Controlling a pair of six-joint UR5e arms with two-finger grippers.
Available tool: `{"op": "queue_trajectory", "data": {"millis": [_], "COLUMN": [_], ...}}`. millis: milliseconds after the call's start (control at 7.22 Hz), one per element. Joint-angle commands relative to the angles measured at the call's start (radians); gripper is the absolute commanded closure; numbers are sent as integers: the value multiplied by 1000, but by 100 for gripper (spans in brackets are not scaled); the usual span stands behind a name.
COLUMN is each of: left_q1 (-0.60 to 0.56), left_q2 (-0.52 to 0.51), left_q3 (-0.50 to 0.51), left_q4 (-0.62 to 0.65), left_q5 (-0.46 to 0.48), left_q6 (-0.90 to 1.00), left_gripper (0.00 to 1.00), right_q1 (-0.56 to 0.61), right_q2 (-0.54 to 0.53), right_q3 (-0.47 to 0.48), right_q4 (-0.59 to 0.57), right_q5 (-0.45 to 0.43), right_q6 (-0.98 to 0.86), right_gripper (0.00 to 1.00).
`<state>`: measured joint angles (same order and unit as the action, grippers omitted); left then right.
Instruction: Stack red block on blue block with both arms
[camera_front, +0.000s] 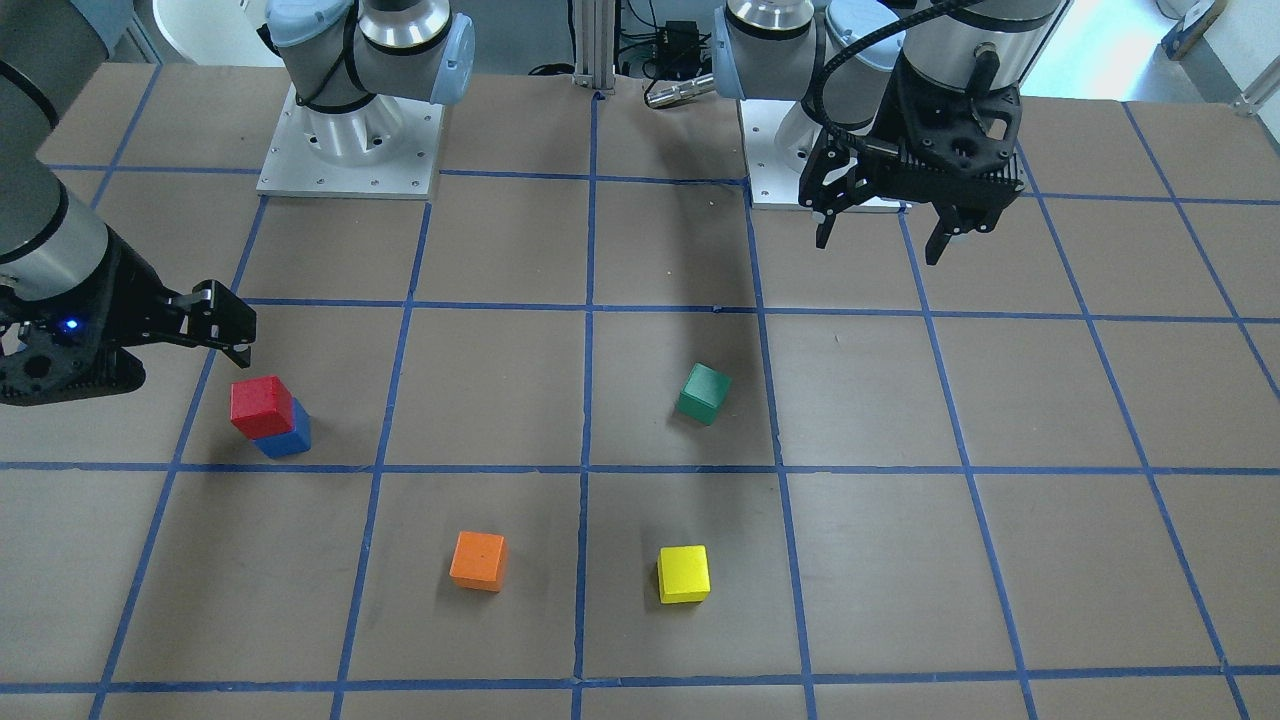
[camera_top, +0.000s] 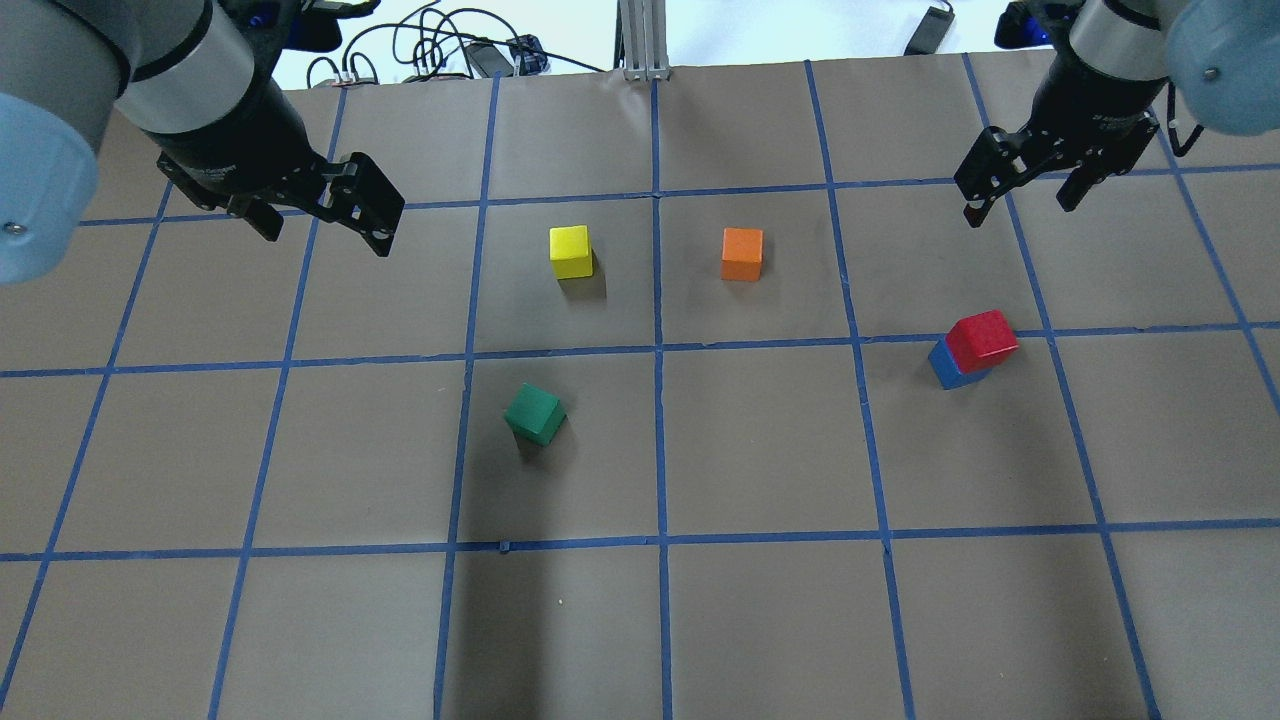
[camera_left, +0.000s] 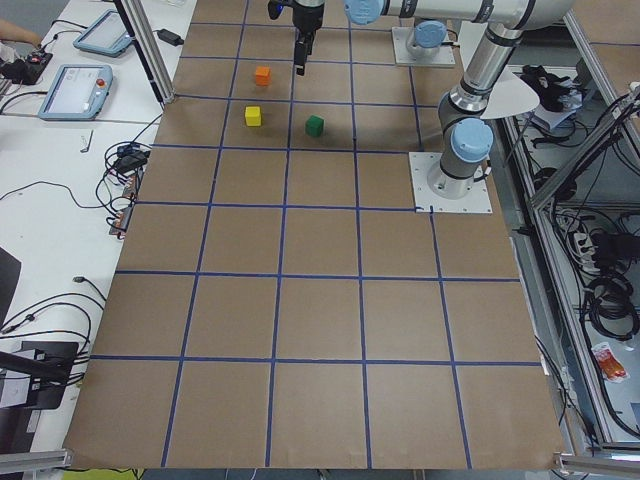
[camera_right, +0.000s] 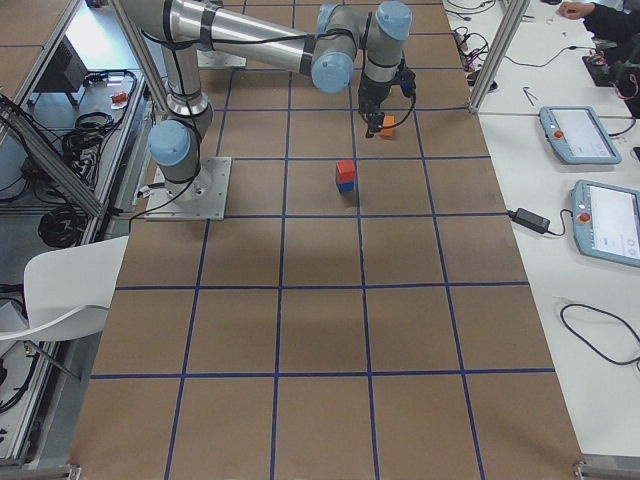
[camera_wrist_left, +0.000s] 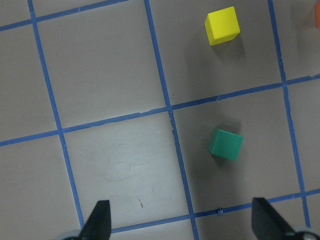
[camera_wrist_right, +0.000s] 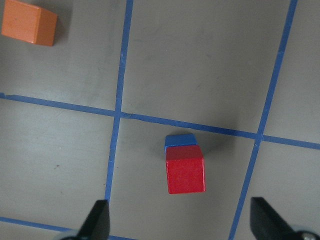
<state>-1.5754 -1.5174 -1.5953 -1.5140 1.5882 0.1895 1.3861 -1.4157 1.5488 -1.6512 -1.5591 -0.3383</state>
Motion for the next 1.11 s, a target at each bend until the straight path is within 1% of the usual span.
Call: {"op": "queue_trajectory", "data": {"millis": [0, 138, 277, 415, 969], "left_q1": [0, 0, 0, 0, 0], "left_q2": [0, -1, -1, -1, 0], "left_q3": [0, 0, 0, 0, 0], "left_q4": [0, 0, 1, 1, 0], "left_q5": [0, 0, 0, 0, 0], "left_q6": [-1, 1, 1, 1, 1], "left_gripper": [0, 0, 0, 0, 0], "right_q1": [63, 123, 163, 180, 180], "right_q2": [-64, -66, -68, -69, -92], "right_q3": [5, 5, 7, 7, 14], "right_q4": [25, 27, 31, 33, 73], "right_q5": [2, -2, -2, -1, -10], "right_q6": [121, 175, 285, 297, 297], "right_gripper": [0, 0, 0, 0, 0]}}
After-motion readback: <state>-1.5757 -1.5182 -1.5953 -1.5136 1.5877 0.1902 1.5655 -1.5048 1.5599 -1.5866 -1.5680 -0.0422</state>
